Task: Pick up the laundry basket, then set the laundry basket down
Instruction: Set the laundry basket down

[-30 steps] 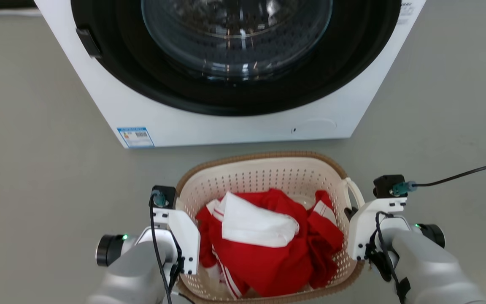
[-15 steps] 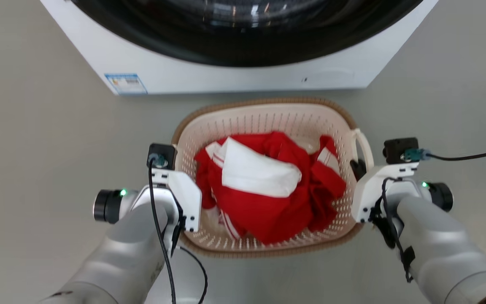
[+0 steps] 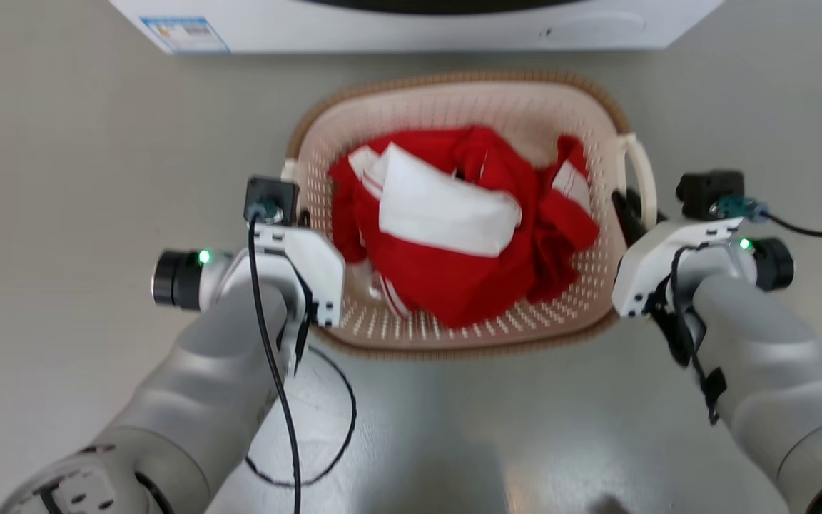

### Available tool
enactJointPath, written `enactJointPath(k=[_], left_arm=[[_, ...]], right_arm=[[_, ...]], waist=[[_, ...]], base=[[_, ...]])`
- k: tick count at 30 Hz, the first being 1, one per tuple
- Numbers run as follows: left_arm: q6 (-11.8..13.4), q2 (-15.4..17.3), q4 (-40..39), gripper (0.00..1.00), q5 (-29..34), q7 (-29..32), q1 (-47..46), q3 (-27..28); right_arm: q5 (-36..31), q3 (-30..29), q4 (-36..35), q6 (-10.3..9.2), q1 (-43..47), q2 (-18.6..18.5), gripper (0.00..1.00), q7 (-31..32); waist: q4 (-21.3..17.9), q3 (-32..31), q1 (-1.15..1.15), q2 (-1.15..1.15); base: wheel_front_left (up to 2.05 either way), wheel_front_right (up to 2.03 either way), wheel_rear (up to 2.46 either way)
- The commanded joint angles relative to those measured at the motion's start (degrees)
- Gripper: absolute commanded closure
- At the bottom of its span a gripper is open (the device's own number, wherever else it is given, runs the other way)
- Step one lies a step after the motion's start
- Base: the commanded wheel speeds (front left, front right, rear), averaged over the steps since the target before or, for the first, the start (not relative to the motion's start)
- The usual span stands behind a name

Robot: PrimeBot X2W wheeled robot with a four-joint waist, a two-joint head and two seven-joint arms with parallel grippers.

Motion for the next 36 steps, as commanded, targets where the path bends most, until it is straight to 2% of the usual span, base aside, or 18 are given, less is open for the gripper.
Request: enactJointPath(k=[1,12,22,36], left_arm=[[0.3,-0.4,-0.8,1.0,0.9,-1.2,-2.6,0.4],[1.3,-0.4,0.4,1.0,1.3,-3.3,-8.2,0.8],[1.9,-0.4,1.2,1.0,2.2,-4.0,-12.6,1.8],[2.3,-0.4,0.9,1.0,5.1,-4.0,-14.1,4.5]], right_arm=[[-0.3,1.0,-1.9,0.44,-0.2,0.6,1.0,-1.5],[0.1,1.0,-4.4,0.44,-4.4,-2.0,1.0,-2.2],[-2.2,-2.1,-7.1,0.44,-6.3,-2.8,1.0,-2.3],[-4.9,-5.3,-8.3,0.44,-6.3,-2.9,1.0,-2.3]], waist=[[0.2,2.6,0.0,0.0],[0.4,10.4,0.0,0.0],[0.4,15.0,0.0,0.0],[0.3,17.0,0.0,0.0]], base=[[0.0,0.0,0.0],[0.0,0.0,0.0],[0.0,0.0,0.0],[0.0,0.0,0.0]])
